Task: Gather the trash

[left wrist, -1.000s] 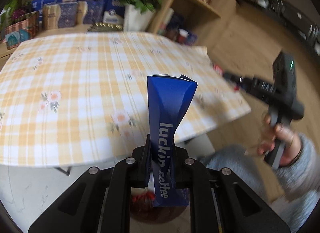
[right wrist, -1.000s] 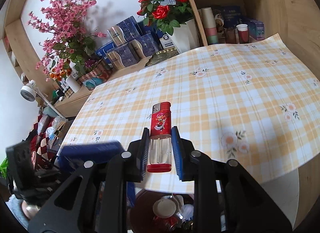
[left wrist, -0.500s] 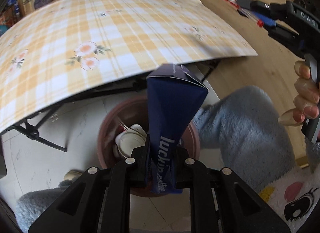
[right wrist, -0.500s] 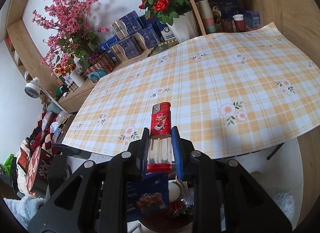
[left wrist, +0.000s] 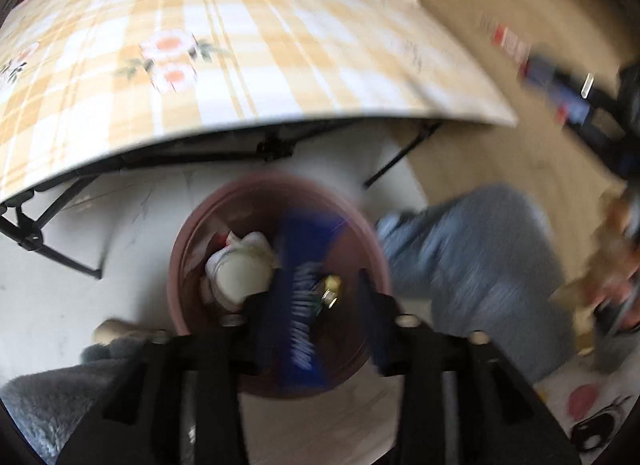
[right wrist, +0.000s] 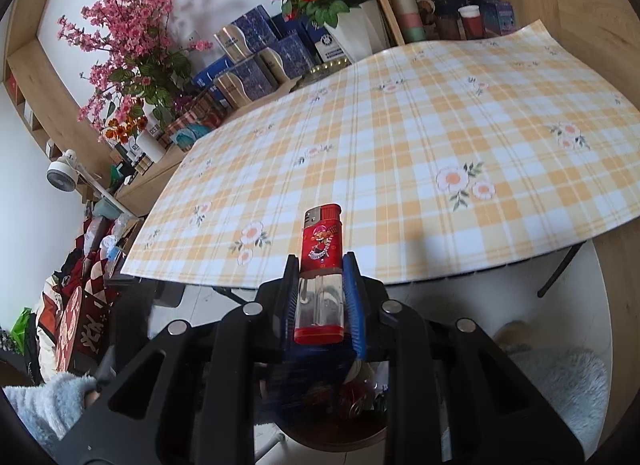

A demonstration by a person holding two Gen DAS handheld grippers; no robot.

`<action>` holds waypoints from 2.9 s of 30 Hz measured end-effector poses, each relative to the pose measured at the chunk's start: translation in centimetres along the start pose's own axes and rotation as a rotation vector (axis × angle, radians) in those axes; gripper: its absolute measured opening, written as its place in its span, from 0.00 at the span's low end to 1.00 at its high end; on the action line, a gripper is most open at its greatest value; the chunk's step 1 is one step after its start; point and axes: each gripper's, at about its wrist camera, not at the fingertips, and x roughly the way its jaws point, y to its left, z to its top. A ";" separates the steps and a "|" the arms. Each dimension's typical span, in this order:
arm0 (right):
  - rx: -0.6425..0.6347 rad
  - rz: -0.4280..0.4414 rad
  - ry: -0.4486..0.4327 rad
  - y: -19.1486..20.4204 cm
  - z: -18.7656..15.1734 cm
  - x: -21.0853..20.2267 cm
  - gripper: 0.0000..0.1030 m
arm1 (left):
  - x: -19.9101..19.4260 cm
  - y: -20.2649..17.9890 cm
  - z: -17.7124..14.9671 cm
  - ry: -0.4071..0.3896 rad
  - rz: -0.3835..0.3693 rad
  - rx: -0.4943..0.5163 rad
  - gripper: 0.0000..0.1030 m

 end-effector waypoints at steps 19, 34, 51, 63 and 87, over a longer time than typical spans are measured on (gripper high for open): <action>-0.079 0.021 0.211 1.3 -6.8 8.3 0.25 | -10.7 -1.9 0.1 -0.504 0.298 0.102 0.92; -0.161 -0.087 0.374 0.4 -10.4 13.7 0.24 | -9.7 1.2 -1.6 -0.529 0.372 -0.023 0.93; -0.123 -0.153 0.281 -0.3 -9.0 11.8 0.89 | -9.2 1.0 -1.6 -0.512 0.383 -0.028 0.93; -0.074 -0.180 0.248 -1.0 -8.4 10.9 0.94 | -9.2 1.0 -1.7 -0.515 0.387 -0.027 0.93; -0.199 -0.264 -0.198 4.7 11.1 -6.8 0.94 | -23.2 -8.6 6.7 -0.877 0.553 0.095 0.94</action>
